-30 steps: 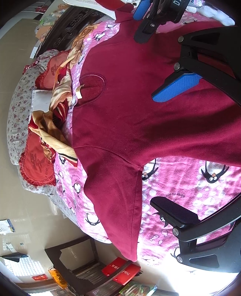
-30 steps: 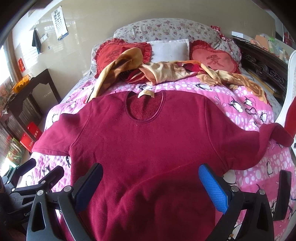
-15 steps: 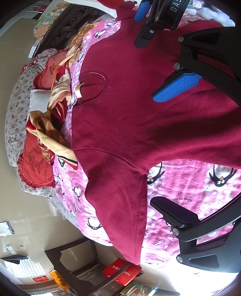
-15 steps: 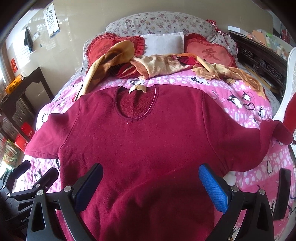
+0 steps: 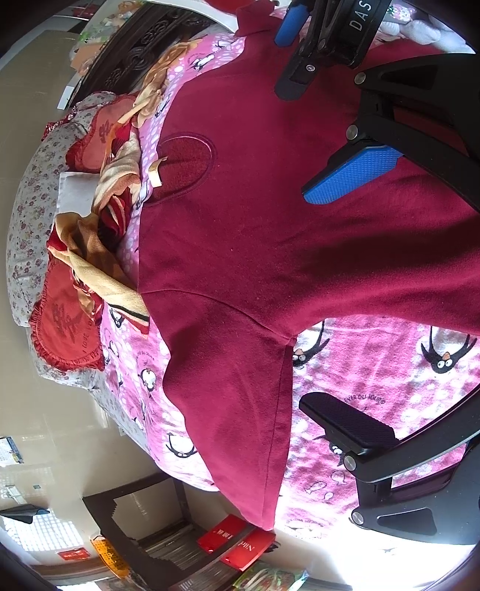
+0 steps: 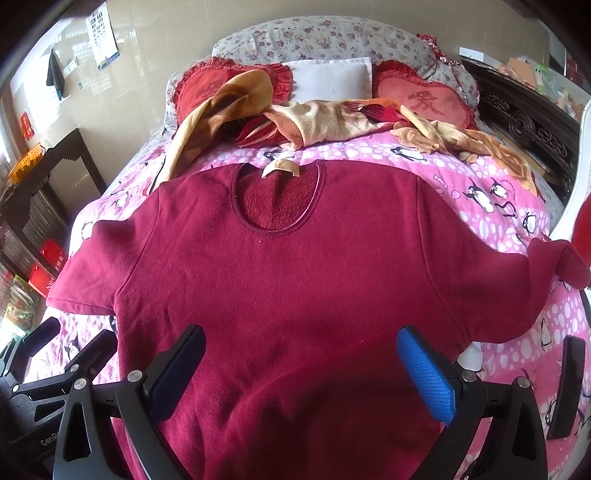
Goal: Fold small clothes
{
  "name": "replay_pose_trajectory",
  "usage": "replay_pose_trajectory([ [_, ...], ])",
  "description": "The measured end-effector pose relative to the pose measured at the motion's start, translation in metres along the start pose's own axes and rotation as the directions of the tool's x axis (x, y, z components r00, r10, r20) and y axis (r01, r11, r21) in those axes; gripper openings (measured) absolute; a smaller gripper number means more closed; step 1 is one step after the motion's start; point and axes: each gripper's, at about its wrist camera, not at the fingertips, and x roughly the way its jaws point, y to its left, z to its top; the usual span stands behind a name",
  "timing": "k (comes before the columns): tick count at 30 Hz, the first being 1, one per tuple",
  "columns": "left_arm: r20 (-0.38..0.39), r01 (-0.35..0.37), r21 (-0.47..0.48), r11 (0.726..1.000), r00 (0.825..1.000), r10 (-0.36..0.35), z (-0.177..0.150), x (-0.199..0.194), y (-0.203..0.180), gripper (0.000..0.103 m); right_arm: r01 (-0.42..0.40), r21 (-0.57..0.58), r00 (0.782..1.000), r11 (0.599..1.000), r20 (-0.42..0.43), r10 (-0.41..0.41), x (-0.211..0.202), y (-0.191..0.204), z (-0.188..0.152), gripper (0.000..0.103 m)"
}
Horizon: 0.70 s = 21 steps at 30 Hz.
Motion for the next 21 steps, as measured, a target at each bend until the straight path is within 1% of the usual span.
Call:
replay_pose_trajectory([
  [21,-0.026,-0.011,-0.038,0.999,1.000,0.010,0.004,0.012,0.014,0.102,-0.005,-0.017,0.999,1.000,-0.039,0.004,0.018,0.011,0.002,0.103],
])
